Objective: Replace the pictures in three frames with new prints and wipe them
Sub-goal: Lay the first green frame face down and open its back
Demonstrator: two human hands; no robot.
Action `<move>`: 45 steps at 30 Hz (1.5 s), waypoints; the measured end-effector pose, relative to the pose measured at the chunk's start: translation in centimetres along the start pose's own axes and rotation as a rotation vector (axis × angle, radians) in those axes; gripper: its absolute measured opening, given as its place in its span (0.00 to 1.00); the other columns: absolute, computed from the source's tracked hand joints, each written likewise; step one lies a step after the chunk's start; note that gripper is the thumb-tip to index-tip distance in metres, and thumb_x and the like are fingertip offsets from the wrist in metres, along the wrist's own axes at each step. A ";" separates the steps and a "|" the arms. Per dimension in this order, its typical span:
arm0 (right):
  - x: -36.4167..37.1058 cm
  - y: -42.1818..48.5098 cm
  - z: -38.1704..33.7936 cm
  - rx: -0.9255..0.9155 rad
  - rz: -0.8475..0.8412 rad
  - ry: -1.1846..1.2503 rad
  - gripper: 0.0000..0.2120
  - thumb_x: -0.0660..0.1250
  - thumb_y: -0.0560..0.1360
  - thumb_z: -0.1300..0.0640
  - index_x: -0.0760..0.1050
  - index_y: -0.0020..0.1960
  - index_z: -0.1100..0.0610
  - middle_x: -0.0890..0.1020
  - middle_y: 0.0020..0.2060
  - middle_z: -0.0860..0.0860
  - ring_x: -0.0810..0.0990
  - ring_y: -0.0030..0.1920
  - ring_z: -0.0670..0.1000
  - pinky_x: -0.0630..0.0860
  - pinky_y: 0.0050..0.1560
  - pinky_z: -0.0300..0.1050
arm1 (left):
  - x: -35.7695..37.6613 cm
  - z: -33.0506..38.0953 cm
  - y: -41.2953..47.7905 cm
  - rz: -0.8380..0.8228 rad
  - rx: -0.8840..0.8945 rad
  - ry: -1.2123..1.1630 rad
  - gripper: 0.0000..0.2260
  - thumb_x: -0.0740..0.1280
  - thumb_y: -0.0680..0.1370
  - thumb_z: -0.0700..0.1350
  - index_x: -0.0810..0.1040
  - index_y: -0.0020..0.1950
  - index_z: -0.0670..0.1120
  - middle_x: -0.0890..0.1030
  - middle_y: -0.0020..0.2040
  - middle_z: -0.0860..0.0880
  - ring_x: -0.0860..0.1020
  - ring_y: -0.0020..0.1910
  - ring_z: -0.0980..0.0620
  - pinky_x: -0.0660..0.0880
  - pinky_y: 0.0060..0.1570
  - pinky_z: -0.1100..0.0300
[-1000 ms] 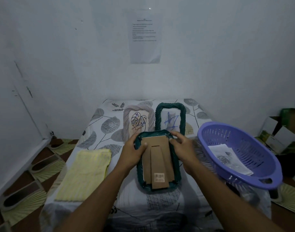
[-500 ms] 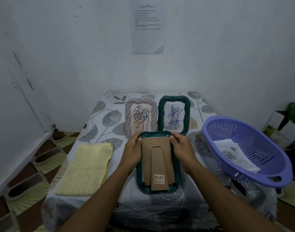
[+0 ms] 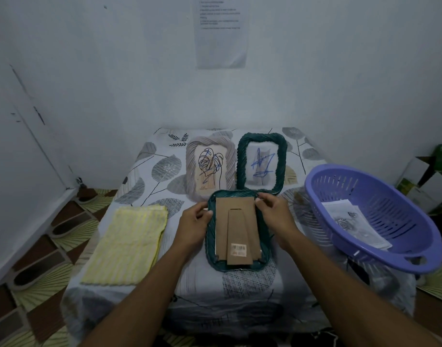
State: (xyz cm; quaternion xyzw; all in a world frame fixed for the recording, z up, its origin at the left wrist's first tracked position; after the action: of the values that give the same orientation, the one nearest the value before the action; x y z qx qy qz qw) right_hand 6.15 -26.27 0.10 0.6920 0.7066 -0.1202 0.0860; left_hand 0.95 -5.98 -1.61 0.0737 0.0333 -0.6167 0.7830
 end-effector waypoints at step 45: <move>-2.0 -7.1 3.8 -0.327 -0.340 -0.602 0.30 0.67 0.77 0.52 0.61 0.76 0.48 0.60 0.76 0.56 0.57 0.75 0.52 0.61 0.71 0.51 | -0.4 -0.8 -5.5 -0.187 0.232 0.634 0.23 0.70 0.75 0.39 0.72 0.69 0.47 0.70 0.71 0.44 0.78 0.41 0.52 0.70 0.48 0.67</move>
State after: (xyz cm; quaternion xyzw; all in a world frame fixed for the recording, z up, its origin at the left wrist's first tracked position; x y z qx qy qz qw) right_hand -1.04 -29.38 -2.59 0.4758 0.7643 -0.2162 0.3777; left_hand -4.50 -6.74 -2.74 0.3466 0.2113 -0.6318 0.6604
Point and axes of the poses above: each hand's wrist, its own y-axis towards the middle knuckle, its own x-axis out of the palm, z = x × y, the point moved 5 cm from there along y, towards the middle knuckle
